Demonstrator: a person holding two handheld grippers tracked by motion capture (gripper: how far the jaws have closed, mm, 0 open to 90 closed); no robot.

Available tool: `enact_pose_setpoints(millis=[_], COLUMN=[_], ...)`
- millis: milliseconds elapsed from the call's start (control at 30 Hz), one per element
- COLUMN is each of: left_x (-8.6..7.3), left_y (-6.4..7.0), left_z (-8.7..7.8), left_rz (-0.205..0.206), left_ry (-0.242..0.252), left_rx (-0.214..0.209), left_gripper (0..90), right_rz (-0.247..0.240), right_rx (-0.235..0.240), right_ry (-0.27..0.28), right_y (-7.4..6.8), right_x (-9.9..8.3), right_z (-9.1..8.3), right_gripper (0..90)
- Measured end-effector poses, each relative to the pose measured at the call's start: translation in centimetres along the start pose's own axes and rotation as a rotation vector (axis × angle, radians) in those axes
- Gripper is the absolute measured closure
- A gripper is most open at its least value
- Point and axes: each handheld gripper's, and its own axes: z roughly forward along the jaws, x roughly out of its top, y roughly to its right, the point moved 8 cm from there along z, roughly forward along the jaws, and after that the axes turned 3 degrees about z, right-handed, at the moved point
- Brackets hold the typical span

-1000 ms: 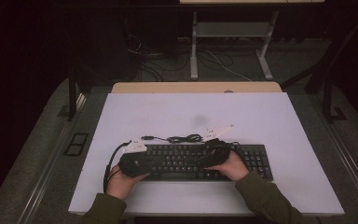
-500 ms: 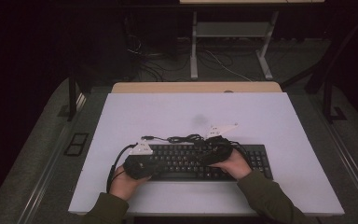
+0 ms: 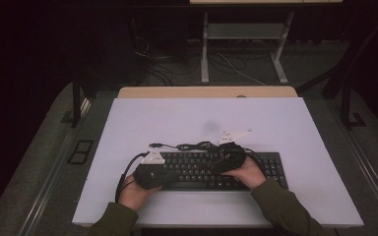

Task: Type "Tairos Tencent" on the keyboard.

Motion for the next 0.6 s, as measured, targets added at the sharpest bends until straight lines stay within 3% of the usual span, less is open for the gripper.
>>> enact_pose_setpoints(millis=[600], left_x=[0.55], left_y=[0.1], left_z=[-0.47], left_rz=[0.005], left_ry=[0.018], left_rx=[0.001], left_gripper=[89.2], right_rz=[0.006], right_rx=[-0.003], right_ry=[0.007], right_y=[0.05], right_x=[0.1], right_z=[-0.22], right_gripper=[22.6])
